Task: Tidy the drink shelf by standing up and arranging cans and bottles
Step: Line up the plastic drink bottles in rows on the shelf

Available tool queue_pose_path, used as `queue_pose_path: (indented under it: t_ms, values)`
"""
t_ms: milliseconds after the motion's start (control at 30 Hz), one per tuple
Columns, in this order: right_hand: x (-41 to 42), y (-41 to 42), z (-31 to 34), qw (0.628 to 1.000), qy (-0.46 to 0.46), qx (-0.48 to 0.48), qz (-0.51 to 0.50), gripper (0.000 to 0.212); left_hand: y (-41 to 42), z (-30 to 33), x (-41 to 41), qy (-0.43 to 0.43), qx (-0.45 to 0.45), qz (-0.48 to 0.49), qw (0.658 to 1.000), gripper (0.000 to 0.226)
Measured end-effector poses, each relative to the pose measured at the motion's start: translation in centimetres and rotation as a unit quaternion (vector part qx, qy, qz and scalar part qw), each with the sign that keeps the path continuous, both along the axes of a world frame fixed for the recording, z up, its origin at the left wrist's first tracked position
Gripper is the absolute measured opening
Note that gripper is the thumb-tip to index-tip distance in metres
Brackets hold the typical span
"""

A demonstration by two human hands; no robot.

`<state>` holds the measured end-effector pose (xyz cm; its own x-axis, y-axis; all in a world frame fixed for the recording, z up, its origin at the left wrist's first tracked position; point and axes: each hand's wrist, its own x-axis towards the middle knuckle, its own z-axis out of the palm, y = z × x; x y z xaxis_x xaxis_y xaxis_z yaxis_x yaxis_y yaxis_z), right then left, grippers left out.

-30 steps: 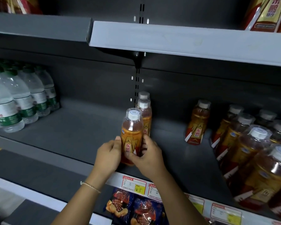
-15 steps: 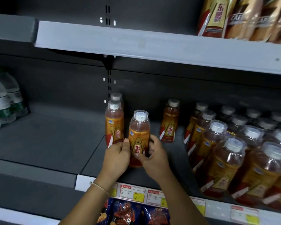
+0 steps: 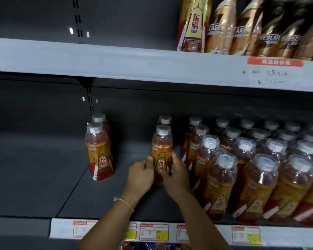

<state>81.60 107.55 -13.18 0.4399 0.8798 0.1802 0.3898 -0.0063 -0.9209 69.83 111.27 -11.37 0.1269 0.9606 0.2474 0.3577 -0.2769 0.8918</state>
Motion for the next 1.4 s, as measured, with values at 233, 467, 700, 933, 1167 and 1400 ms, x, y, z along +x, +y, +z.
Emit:
queue_pose_path:
  t_ms: [233,467,700,933,1167,1400]
  values:
    - [0.4,0.8,-0.1,0.996,-0.071,-0.005,-0.052,0.082,1.0,-0.7,1.1,-0.037,-0.021,-0.024,0.999,0.048]
    - [0.4,1.0,-0.2,0.997,-0.04,0.016,-0.062,0.076,1.5,-0.7,1.2,-0.086,-0.035,-0.065,0.994,0.045]
    - [0.4,1.0,-1.0,0.997,0.016,0.008,-0.071,0.058,1.5,-1.1,1.2,-0.125,-0.05,-0.082,0.987,0.043]
    - [0.4,0.8,-1.0,0.998,0.008,0.012,-0.068,0.056,1.1,-1.5,1.4,-0.134,-0.043,-0.093,0.986,0.036]
    - [0.5,0.8,-1.1,0.998,-0.008,-0.005,-0.059,0.063,1.0,-1.6,1.2,-0.119,-0.04,-0.101,0.987,0.039]
    - [0.1,0.7,-0.8,0.997,-0.011,-0.013,-0.071,0.065,0.8,-1.2,0.7,-0.109,-0.054,-0.124,0.985,0.044]
